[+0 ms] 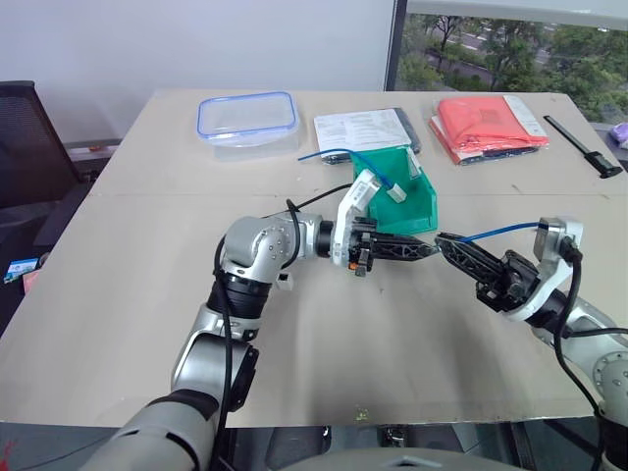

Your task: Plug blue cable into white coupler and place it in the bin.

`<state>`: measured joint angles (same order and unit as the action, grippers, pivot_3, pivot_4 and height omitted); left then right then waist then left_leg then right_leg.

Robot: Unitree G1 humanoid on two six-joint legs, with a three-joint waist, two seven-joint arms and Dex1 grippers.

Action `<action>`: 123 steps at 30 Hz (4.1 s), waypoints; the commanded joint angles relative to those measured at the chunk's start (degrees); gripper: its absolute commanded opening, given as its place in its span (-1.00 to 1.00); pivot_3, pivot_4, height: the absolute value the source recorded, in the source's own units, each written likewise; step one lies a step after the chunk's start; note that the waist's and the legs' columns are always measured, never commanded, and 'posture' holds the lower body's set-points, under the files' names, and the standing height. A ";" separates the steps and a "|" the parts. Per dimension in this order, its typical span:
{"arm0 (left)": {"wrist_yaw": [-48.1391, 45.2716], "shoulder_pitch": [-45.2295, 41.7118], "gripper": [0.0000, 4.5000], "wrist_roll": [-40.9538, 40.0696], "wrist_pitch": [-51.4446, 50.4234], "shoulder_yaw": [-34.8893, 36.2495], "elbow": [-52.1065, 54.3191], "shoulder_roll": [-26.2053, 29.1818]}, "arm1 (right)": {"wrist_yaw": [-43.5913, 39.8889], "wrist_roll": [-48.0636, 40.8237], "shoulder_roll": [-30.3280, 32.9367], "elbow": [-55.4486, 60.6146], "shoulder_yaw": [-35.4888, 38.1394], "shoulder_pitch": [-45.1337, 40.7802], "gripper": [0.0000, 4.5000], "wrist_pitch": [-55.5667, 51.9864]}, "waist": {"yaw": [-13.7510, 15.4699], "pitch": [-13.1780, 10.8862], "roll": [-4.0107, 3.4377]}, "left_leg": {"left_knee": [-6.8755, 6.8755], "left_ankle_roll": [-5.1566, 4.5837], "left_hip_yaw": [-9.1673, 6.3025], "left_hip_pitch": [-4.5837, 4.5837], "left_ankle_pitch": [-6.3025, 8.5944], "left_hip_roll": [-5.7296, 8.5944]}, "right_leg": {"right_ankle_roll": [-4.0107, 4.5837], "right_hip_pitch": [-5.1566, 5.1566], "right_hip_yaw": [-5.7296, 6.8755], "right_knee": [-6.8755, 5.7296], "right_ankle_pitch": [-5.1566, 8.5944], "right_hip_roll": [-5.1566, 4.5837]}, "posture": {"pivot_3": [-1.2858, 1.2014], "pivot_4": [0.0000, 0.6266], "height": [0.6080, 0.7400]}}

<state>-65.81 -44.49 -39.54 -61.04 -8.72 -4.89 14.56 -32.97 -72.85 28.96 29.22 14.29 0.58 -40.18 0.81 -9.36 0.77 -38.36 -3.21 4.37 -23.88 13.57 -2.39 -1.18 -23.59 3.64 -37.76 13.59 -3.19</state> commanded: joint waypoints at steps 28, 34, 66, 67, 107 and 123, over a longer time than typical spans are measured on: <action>37.17 64.82 0.94 25.84 45.51 21.16 47.92 2.27 | -10.43 14.55 1.39 -17.92 -1.45 -11.58 -1.00 4.10 | 0.12 -0.01 0.03 | 0.13 0.01 0.44 0.12 0.03 -0.11 | 0.40 -0.08 -0.30 0.13 0.01 -0.49 | 0.03 -0.52 0.94; 40.72 71.79 0.94 35.53 56.78 12.21 39.26 -0.22 | -11.27 15.32 1.60 -17.89 -1.40 -12.36 -1.00 3.12 | 0.40 -0.02 0.01 | 0.13 0.24 0.44 0.05 0.21 0.01 | 0.34 -0.16 -0.14 0.21 0.06 -0.85 | 0.03 -0.52 0.94; 31.76 42.57 -0.75 29.78 58.00 4.70 14.12 2.53 | -9.46 21.93 0.54 -4.49 -6.13 -10.69 -1.00 4.03 | 0.03 -0.02 -0.02 | 0.18 -0.15 0.37 -0.09 0.12 0.00 | 0.33 -0.18 0.10 0.23 0.02 -0.76 | 0.03 -0.52 0.94; 29.14 40.32 -0.75 28.72 58.07 3.86 12.16 2.67 | -9.74 23.61 0.68 -4.03 -7.62 -11.35 -1.00 4.62 | 0.03 -0.02 -0.01 | 0.17 -0.15 0.38 -0.09 0.12 0.00 | 0.33 -0.18 0.11 0.23 0.03 -0.75 | 0.03 -0.52 0.94; -17.49 3.14 -0.75 33.91 81.59 -8.05 -44.26 -2.00 | -31.13 58.71 6.44 -22.89 -29.22 -23.30 -1.00 28.95 | 0.22 0.00 0.03 | -0.07 -0.24 0.29 -0.13 0.14 0.14 | 0.07 -0.07 0.34 0.14 -0.10 -0.39 | 0.03 -0.52 0.94; -16.92 1.43 -0.75 34.45 82.94 -6.86 -47.03 -2.72 | -32.04 64.24 4.06 -28.79 -34.24 -25.63 -1.00 27.51 | -0.01 0.11 0.12 | -0.08 -0.24 0.32 0.06 0.14 0.10 | 0.07 0.04 0.33 0.05 -0.10 -0.40 | 0.03 -0.52 0.94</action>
<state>-83.23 -42.96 -6.79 21.67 -14.94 -50.83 12.53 -65.11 -11.24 33.11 3.14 -17.29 -26.01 -11.22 0.80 -9.24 0.89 -38.44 -3.45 4.69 -23.81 13.71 -2.29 -1.11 -23.55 3.97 -37.72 13.49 -3.58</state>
